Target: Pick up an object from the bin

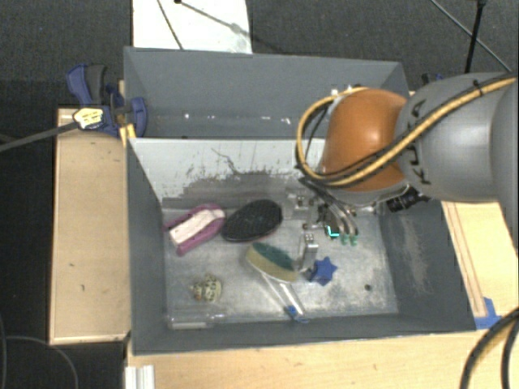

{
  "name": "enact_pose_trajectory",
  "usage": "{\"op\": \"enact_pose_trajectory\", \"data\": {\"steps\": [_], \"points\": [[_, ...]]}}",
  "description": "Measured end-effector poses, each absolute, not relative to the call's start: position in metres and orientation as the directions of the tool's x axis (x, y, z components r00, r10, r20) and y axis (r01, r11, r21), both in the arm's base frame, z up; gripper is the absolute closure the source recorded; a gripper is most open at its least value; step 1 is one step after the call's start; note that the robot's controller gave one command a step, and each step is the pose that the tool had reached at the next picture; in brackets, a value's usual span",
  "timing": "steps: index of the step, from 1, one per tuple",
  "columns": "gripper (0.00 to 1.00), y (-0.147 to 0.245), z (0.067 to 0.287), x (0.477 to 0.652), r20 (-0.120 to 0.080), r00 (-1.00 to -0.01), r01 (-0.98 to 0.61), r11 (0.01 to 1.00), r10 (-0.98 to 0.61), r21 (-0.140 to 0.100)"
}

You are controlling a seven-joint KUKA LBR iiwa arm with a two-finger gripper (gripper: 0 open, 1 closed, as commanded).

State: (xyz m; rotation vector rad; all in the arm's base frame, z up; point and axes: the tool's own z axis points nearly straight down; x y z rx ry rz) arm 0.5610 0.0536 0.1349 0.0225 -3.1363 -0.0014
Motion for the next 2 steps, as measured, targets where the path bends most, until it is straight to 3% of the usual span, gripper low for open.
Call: {"op": "enact_pose_trajectory", "data": {"steps": [1, 2], "points": [[0.00, 0.0618, 0.0729, 0.5435, -0.003, -0.979, -0.205, 0.979, -0.205, -0.003], [1.00, 0.0623, 0.0718, 0.5430, -0.002, -0.979, -0.202, 0.979, -0.202, -0.001]]}}
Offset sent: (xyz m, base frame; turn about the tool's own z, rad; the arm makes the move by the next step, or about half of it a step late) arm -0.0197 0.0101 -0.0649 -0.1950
